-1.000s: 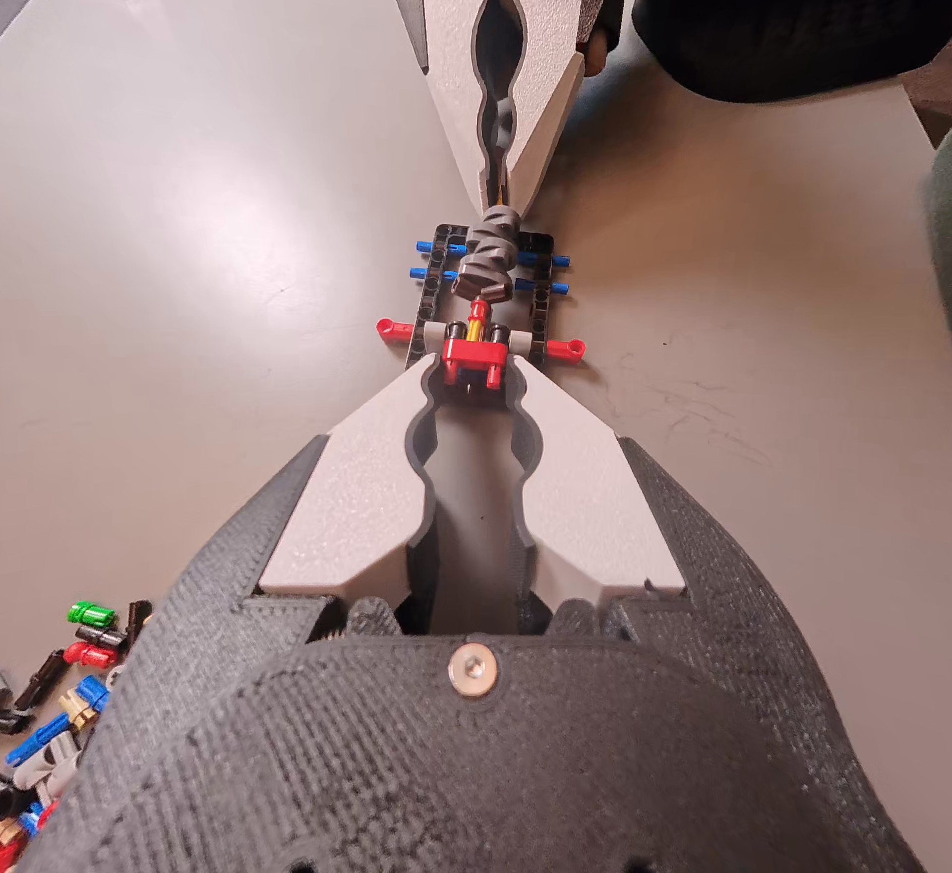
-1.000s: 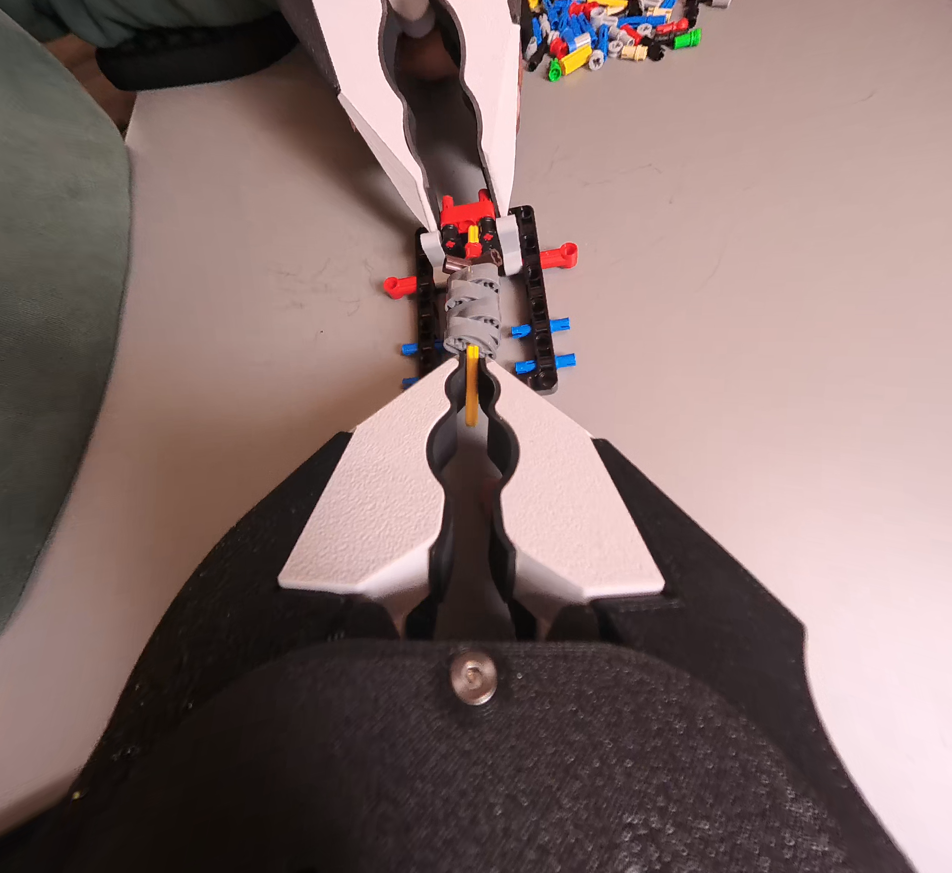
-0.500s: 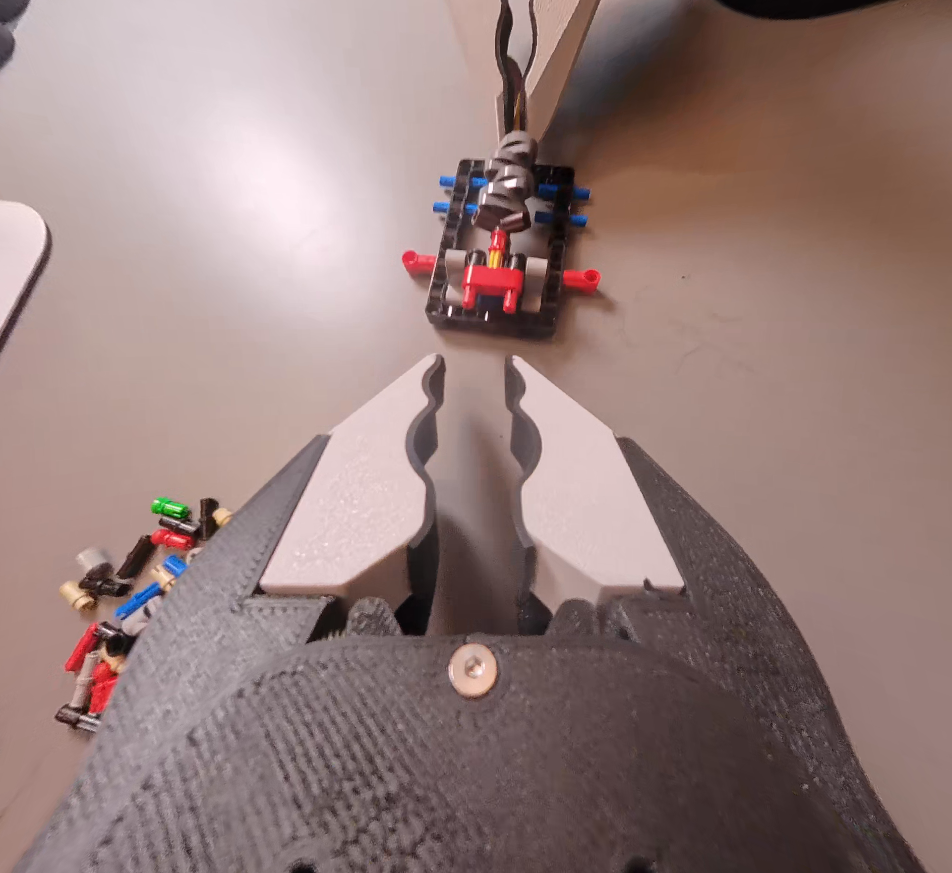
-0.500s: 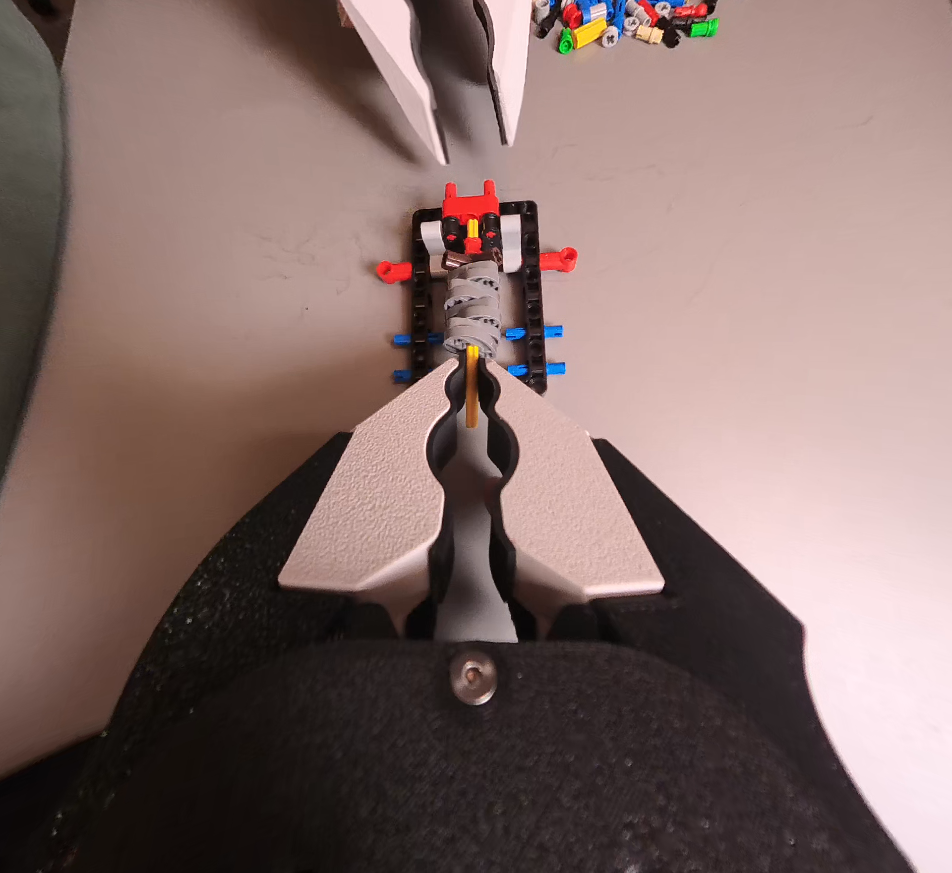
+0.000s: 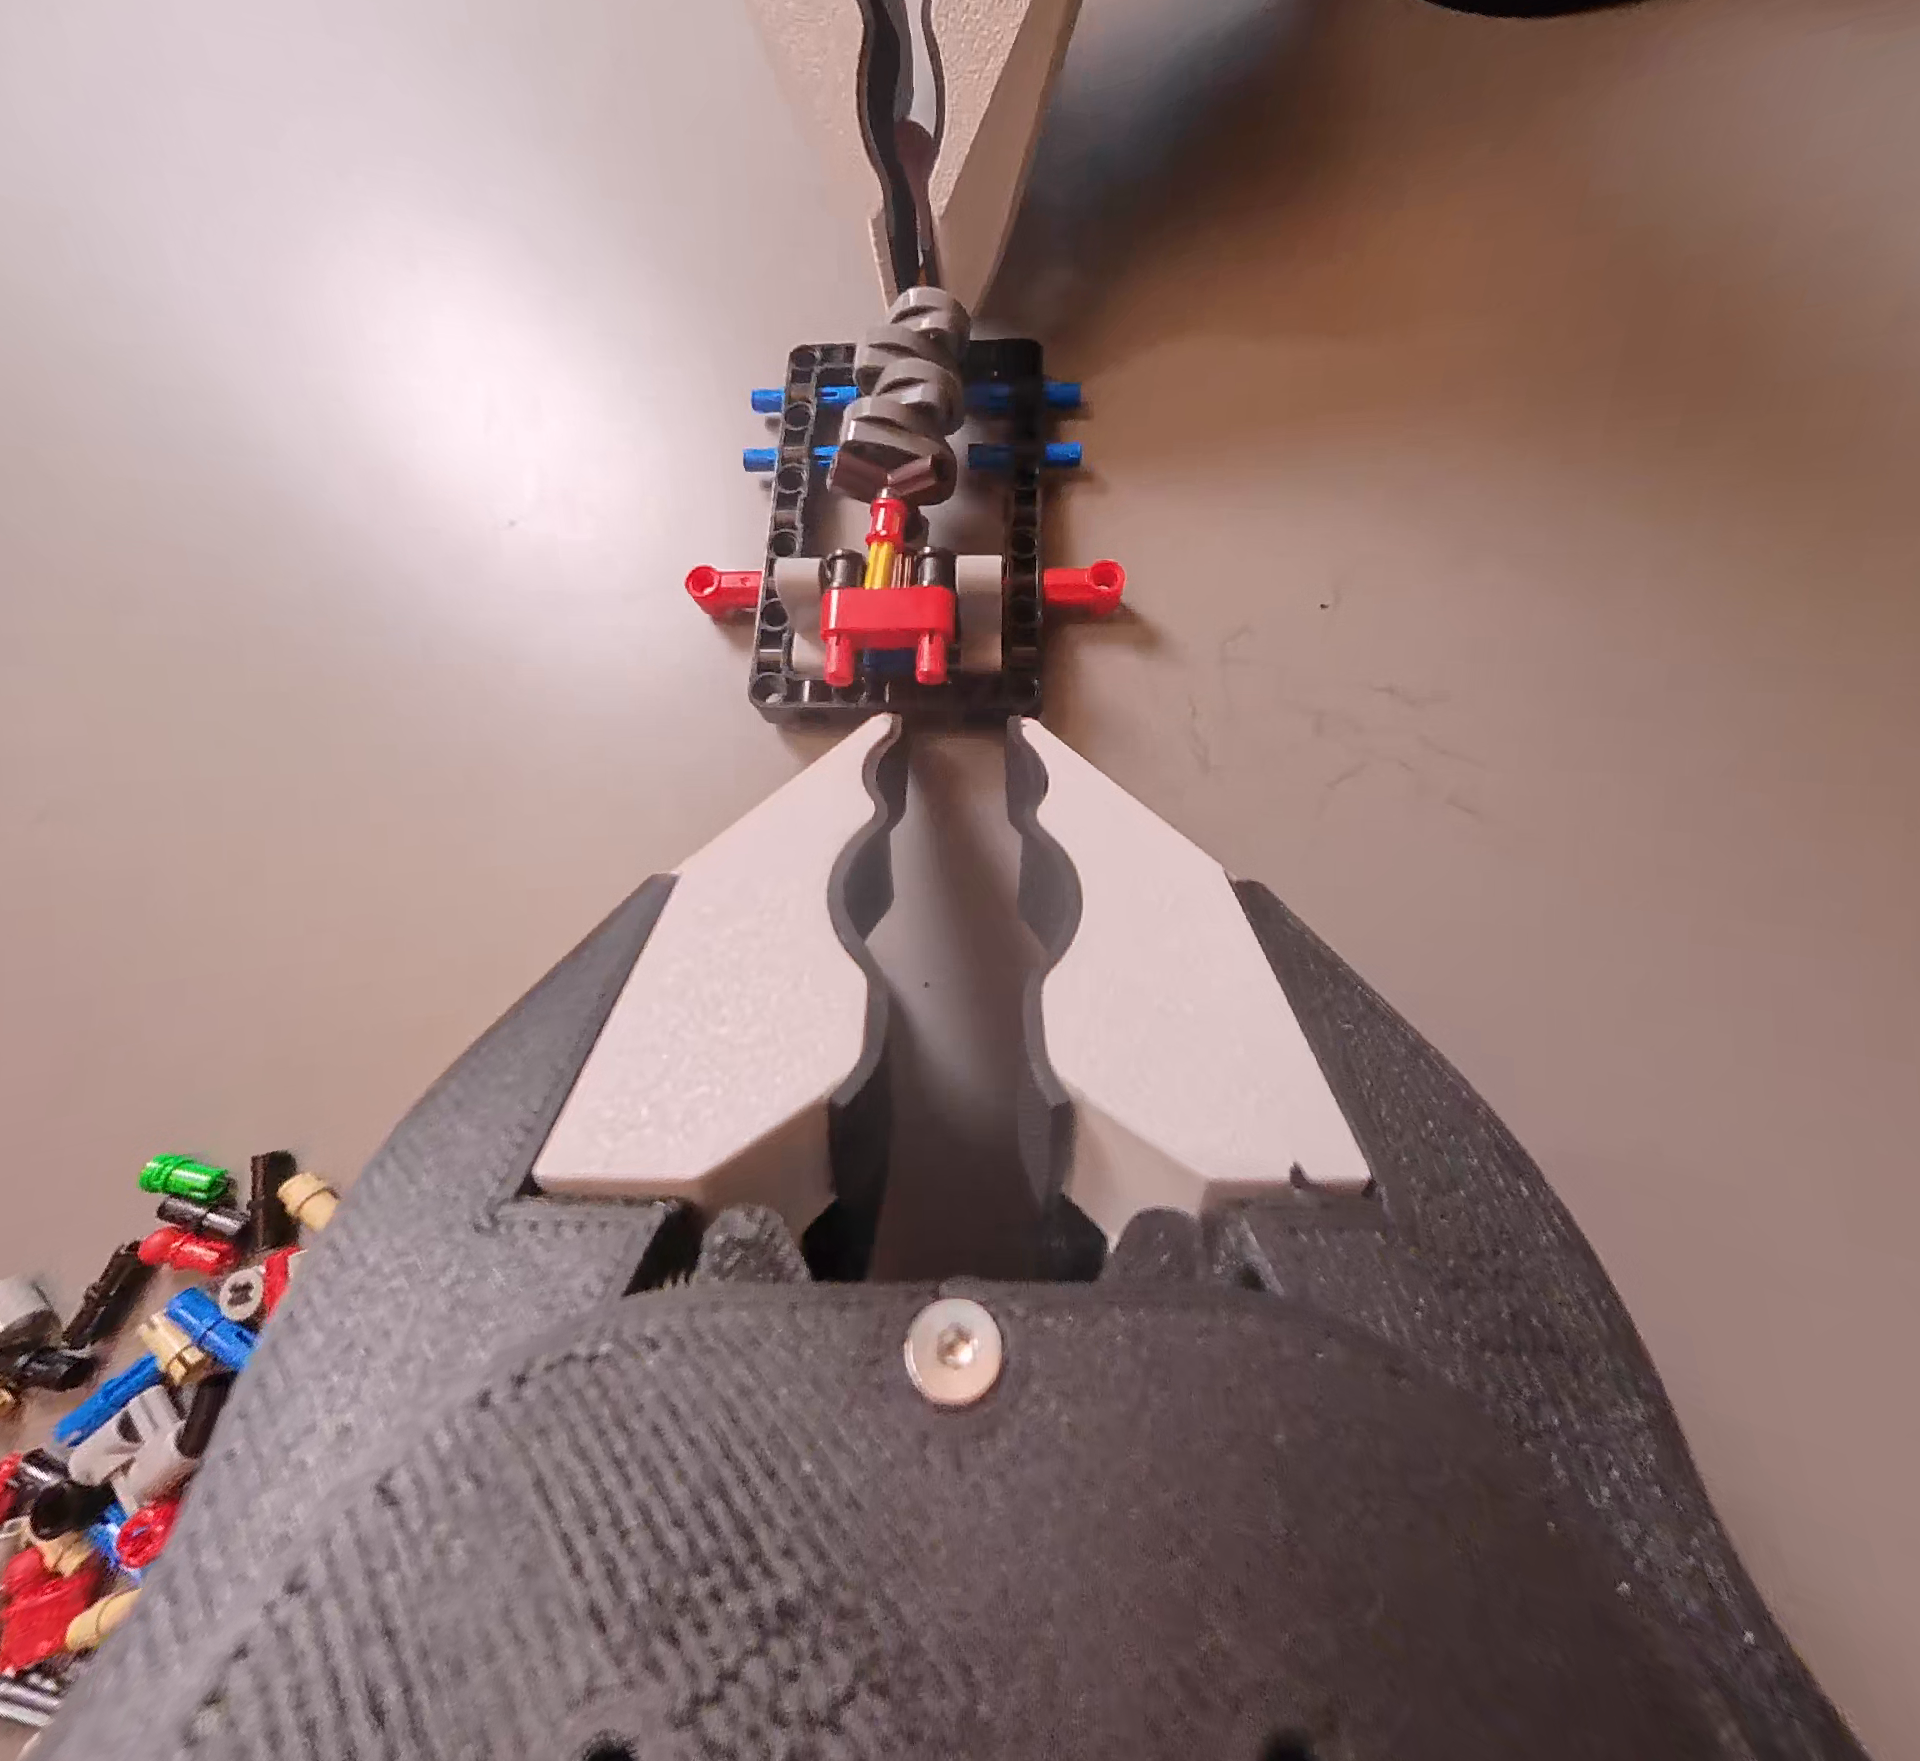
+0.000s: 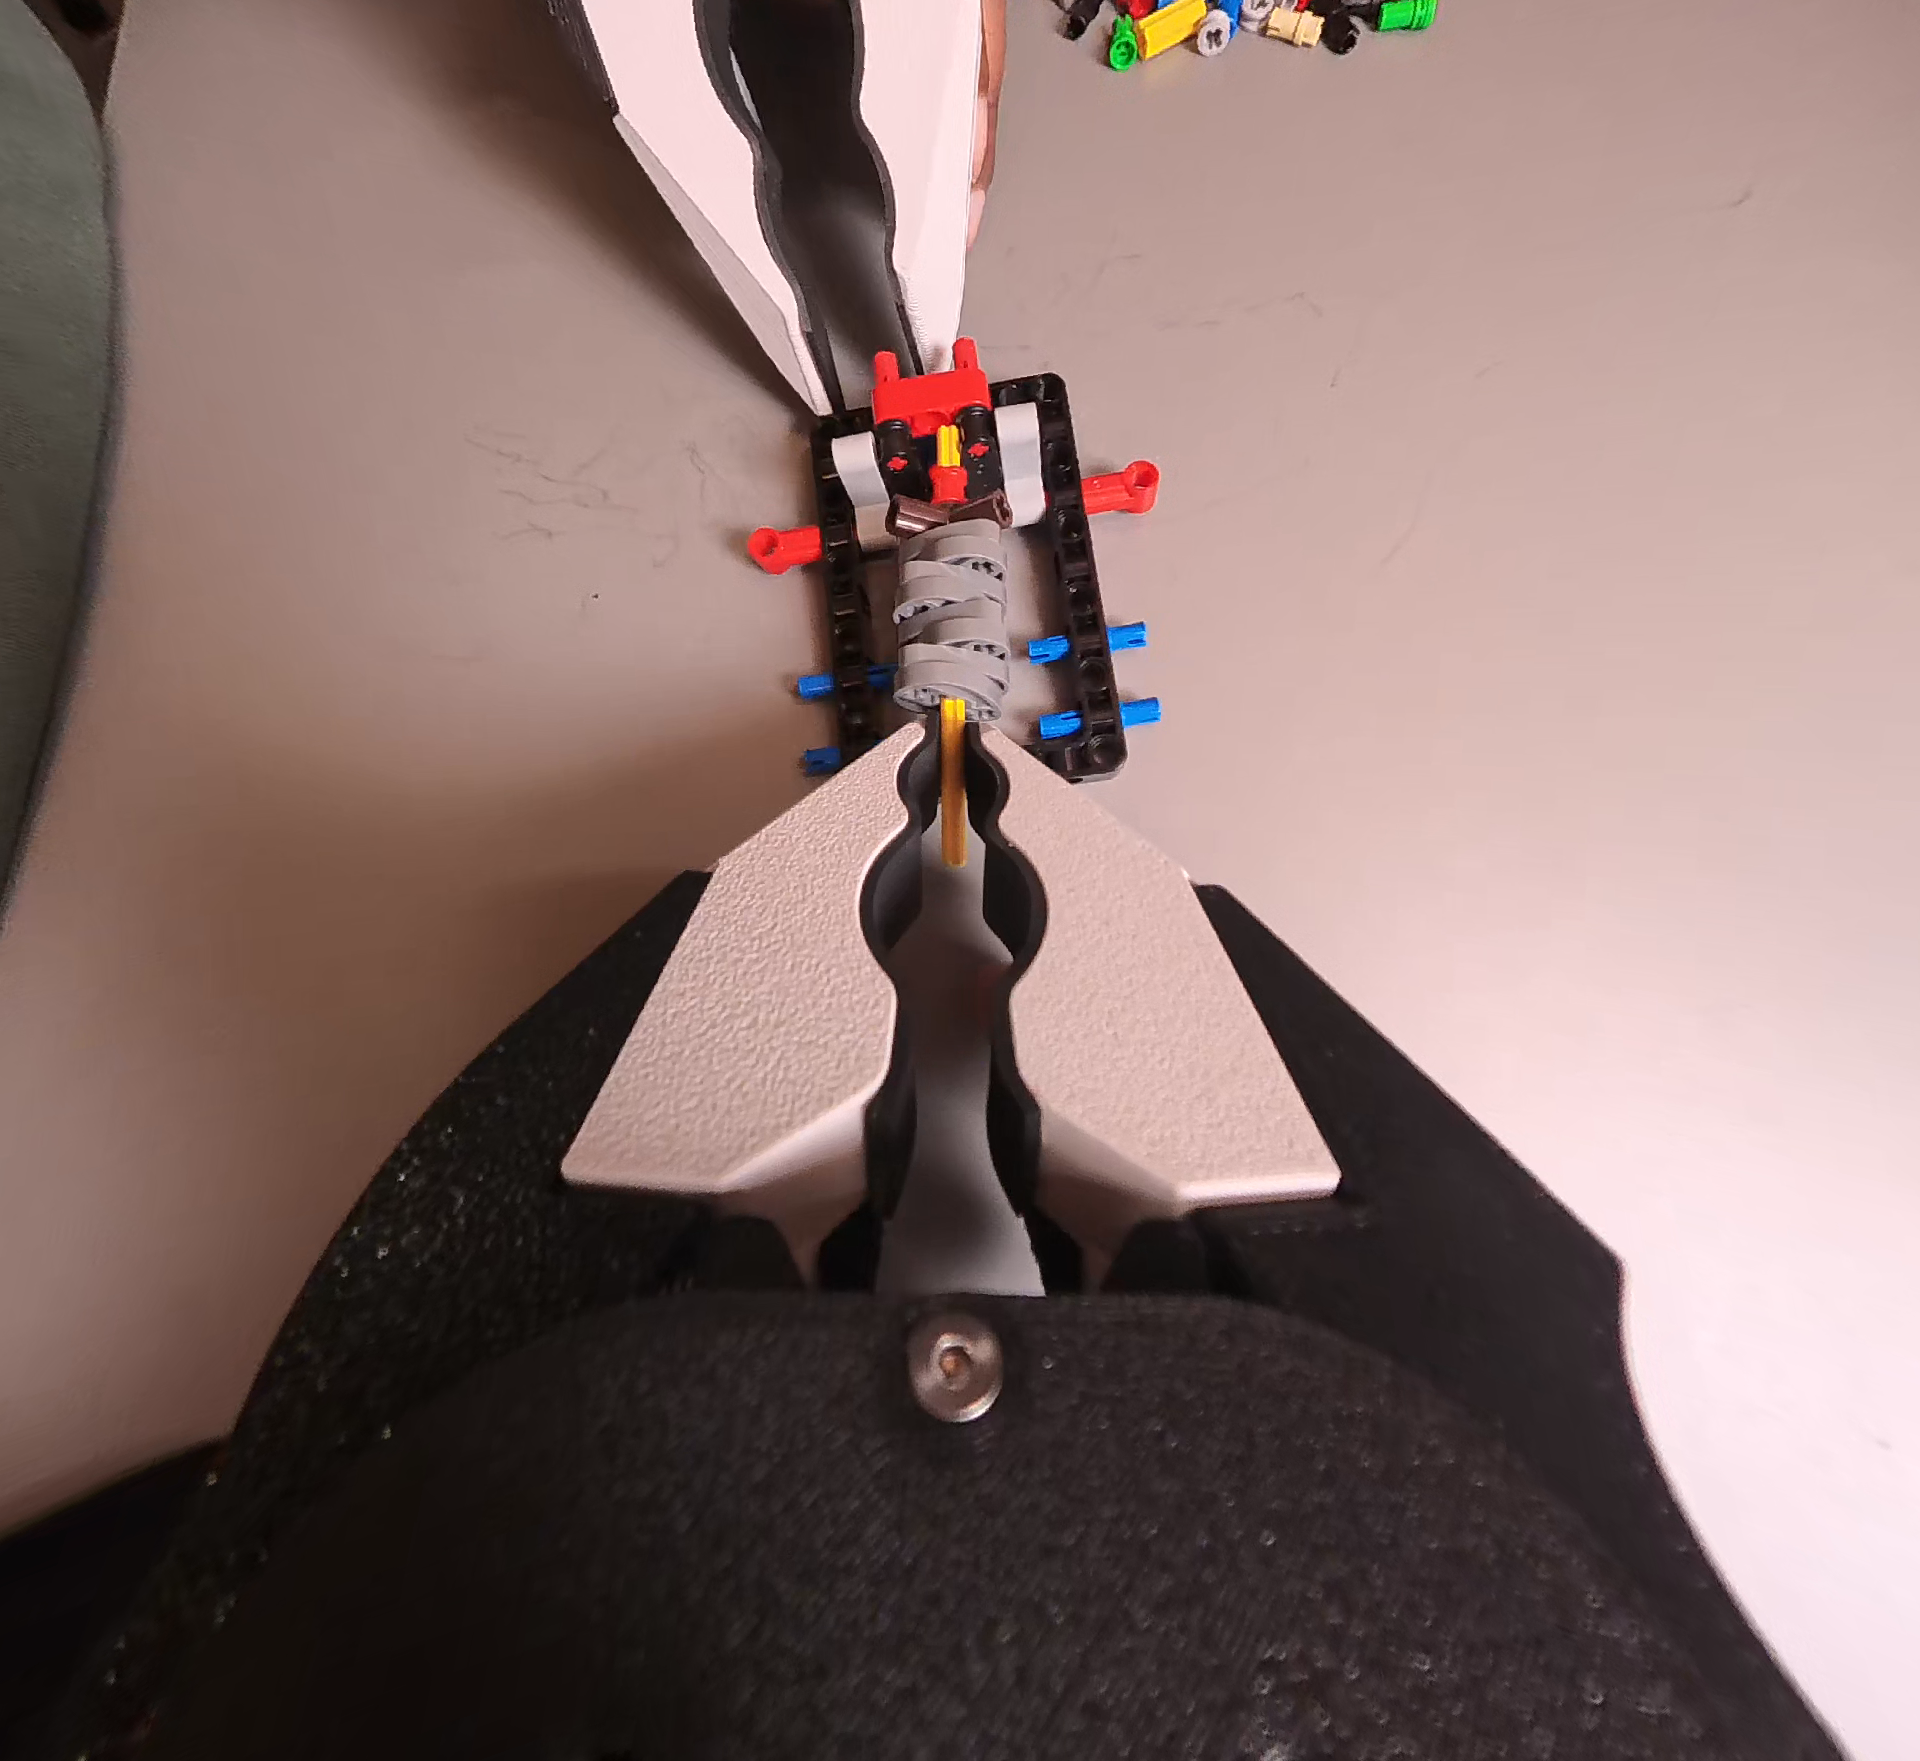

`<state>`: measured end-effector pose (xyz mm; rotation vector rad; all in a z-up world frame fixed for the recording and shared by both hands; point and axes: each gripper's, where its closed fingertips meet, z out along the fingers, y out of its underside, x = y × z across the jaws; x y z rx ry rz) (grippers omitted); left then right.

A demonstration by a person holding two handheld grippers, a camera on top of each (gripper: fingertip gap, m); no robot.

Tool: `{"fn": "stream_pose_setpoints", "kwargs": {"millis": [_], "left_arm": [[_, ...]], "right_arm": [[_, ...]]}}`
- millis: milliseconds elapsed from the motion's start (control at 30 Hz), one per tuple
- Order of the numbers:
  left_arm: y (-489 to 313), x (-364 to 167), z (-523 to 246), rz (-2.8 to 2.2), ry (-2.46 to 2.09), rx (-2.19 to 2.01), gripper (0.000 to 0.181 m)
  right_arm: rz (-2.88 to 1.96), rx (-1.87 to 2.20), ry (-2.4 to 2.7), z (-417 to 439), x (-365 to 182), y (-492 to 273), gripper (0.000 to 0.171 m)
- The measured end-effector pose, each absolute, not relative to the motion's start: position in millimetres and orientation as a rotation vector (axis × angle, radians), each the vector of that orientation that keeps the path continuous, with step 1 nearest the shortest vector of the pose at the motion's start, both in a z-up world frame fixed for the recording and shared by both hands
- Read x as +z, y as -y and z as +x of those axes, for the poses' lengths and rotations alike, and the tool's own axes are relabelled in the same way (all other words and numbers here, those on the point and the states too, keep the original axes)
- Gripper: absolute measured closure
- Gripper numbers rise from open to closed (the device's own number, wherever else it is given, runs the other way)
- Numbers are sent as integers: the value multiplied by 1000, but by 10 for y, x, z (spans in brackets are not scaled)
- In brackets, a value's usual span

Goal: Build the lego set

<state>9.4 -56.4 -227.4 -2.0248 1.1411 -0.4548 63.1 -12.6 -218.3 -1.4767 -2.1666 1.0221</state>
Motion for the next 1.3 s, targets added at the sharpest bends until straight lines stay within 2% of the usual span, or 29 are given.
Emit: {"fn": "stream_pose_setpoints", "kwargs": {"millis": [333, 433, 467, 567, 700, 833, 1033, 1300], "left_arm": [[554, -2290, 103, -2004, -1162, -424, 165], [550, -2282, 145, -1989, -1162, -439, 171], [549, -2301, 148, -1995, -1180, -419, 181], [418, -2305, 15, -2018, -1172, -258, 181], [483, -2303, 80, -1991, -1186, -357, 181], [491, -2297, 84, -1993, -1166, -391, 177], [493, -2204, 57, -1980, -1094, -494, 157], [489, -2188, 118, -1967, -1087, -508, 158]], "right_arm": [[-1361, 1052, 2259, 632, -2177, 126, 169], [-1333, 1088, 2239, 572, -2162, 138, 169], [-1324, 1101, 2258, 567, -2179, 178, 169], [-1314, 1050, 2280, 556, -2195, 161, 169], [-1308, 1044, 2292, 554, -2213, 171, 169], [-1312, 1044, 2282, 550, -2209, 165, 169], [-1306, 1020, 2268, 545, -2204, 141, 164], [-1290, 983, 2267, 552, -2206, 117, 161]]}}
